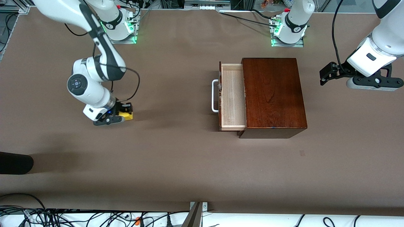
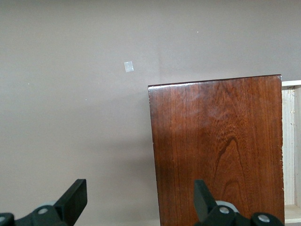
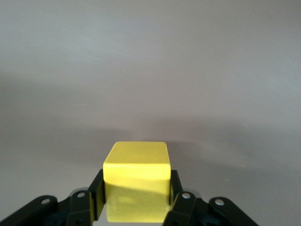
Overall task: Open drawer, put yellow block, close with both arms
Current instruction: 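Carry the yellow cube with the right gripper over the open drawer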
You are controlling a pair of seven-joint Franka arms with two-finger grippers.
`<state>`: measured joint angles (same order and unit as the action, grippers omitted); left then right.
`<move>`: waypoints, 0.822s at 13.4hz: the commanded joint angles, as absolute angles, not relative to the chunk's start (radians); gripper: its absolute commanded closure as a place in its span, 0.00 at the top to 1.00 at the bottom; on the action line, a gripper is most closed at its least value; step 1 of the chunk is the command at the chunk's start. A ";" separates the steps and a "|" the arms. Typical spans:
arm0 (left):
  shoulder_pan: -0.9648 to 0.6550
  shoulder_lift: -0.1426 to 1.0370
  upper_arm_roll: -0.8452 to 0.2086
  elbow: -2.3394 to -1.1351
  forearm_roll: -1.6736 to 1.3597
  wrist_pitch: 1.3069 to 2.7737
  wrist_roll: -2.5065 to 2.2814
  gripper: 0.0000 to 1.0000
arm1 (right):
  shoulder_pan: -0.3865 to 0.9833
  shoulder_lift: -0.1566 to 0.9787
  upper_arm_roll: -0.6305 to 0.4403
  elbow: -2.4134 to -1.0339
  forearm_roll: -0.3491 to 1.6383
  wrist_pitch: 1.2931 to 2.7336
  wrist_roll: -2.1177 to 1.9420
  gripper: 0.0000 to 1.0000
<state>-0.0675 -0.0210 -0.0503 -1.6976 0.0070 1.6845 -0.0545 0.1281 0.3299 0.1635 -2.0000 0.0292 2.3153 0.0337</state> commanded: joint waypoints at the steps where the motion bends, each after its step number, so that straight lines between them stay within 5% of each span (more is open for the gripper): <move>1: -0.067 -0.017 -0.052 -1.672 0.000 1.661 -0.044 1.00 | 0.153 0.324 0.256 -1.820 0.012 2.127 0.017 0.32; 11: -0.077 0.035 -0.061 -1.589 -0.003 1.646 -0.037 1.00 | 0.662 0.573 0.259 -1.258 -0.187 2.005 0.006 0.36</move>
<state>-0.0822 0.0126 -0.0625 -1.6320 0.0070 1.6801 -0.0545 0.5822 0.4690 0.2698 -1.4237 -0.1318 2.0458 0.0223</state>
